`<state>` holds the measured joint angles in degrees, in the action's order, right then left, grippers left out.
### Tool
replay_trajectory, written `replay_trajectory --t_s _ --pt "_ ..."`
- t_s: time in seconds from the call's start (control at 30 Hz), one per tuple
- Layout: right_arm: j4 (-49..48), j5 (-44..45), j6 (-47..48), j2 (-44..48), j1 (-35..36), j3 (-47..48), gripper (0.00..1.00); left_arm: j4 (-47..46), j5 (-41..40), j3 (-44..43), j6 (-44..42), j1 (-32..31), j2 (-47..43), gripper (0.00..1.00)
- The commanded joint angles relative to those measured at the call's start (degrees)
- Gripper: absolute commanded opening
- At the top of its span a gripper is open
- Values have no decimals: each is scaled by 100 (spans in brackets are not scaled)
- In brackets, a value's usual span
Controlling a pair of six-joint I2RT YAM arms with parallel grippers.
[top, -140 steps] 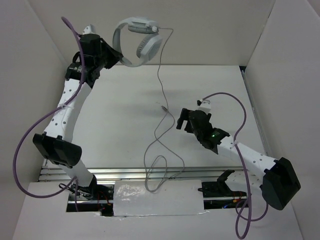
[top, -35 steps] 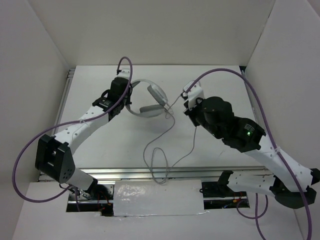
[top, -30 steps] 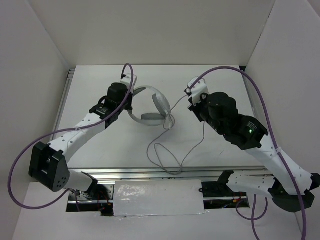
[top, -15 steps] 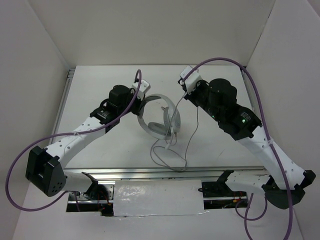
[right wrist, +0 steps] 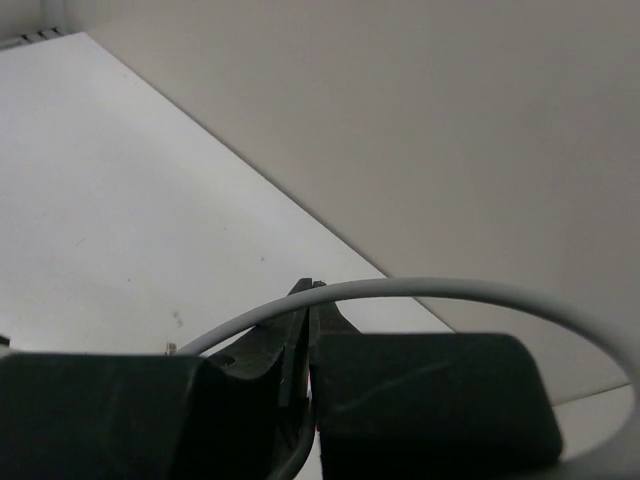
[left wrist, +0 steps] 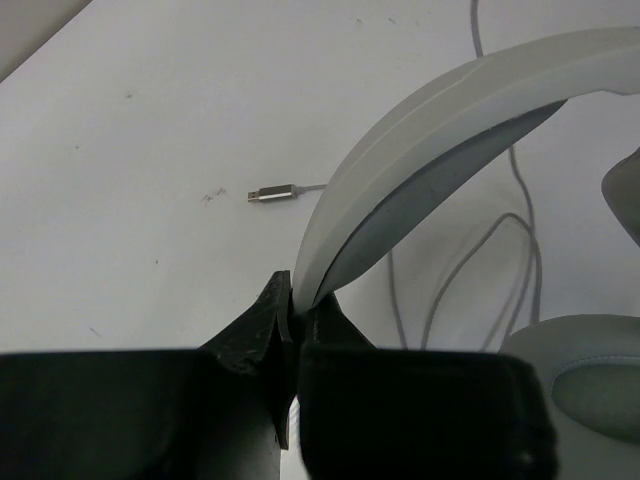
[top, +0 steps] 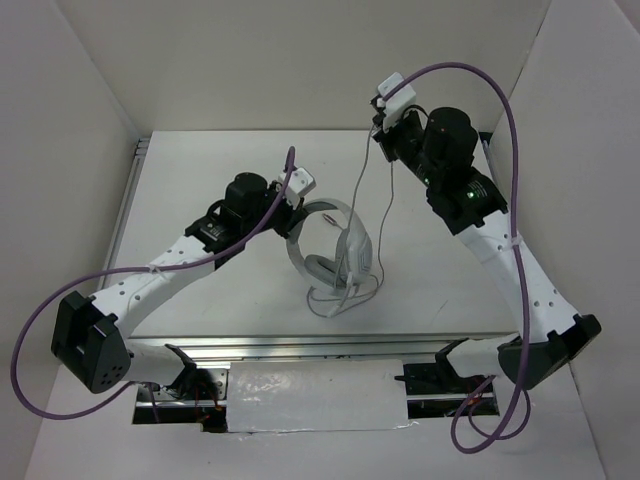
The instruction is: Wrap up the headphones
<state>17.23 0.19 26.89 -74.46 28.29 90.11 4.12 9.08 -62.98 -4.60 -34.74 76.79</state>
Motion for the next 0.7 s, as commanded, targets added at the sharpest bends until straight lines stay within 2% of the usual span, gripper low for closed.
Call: replay_trajectory --t_s 0.0,0.13,0.2,0.3,0.43,0.53,0.67 --pt "-519 -344 -413 -296 -236 236 0 -430 524 -346 -50 -129 -173 0" --pt "-713 -536 -904 -570 -718 -203 0 -430 902 -338 -120 -173 -419 0" --pt "-617 -1279 -1342 -684 -886 -378 0 -587 1235 -303 -50 -173 -569 0" --pt "-931 -1809 -1826 -763 -1036 -869 0 -746 1657 -399 134 -182 -683 0" --pt "-1467 -2408 -2398 -711 -1115 -1530 0 -991 1571 -645 775 -173 -762 0" --pt "-2249 -3231 -2950 -676 -1195 -2171 0 -1369 1343 -803 1215 -173 -868 0" --pt "-2856 -3973 -3243 -798 -1063 -2559 4 -1170 1061 -1635 1698 -173 -710 0"
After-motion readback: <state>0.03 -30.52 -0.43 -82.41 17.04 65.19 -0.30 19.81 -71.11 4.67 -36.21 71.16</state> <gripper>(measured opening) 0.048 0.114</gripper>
